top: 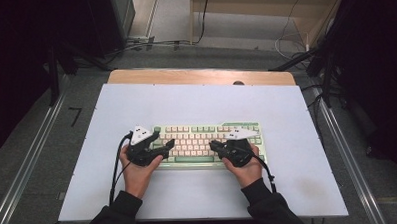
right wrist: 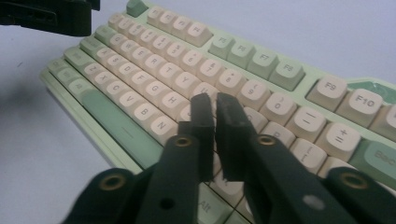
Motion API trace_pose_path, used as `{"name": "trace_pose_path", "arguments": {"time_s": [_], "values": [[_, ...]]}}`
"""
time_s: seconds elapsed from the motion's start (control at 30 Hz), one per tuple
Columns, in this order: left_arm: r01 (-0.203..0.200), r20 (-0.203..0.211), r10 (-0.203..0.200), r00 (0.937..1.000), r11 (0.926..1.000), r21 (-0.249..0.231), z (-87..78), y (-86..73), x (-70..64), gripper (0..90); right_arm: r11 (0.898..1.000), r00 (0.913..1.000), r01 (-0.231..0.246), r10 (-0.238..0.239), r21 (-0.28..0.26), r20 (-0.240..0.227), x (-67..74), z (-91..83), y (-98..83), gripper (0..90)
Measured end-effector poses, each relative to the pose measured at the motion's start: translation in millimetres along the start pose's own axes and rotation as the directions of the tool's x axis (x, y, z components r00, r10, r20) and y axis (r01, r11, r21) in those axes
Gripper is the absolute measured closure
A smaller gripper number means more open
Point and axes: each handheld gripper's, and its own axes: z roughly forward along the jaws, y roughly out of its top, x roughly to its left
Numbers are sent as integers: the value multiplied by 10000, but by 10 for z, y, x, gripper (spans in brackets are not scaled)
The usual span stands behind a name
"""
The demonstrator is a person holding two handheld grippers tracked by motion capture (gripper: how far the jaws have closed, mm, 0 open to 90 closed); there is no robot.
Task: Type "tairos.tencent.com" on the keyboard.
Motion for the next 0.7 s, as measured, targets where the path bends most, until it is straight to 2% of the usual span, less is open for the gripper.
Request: {"name": "trace_pose_path", "arguments": {"time_s": [0.27, 0.7], "values": [[103, -194, -104, 9998, 9999, -56, -59, -27, 30, 333, 9991, 9991, 301, -292, 283, -321, 55, 78, 28, 876], [162, -239, -163, 9996, 9999, -49, -105, -56, 33, 331, 9968, 9964, 582, -547, 539, -641, 126, 188, 42, 876]]}}
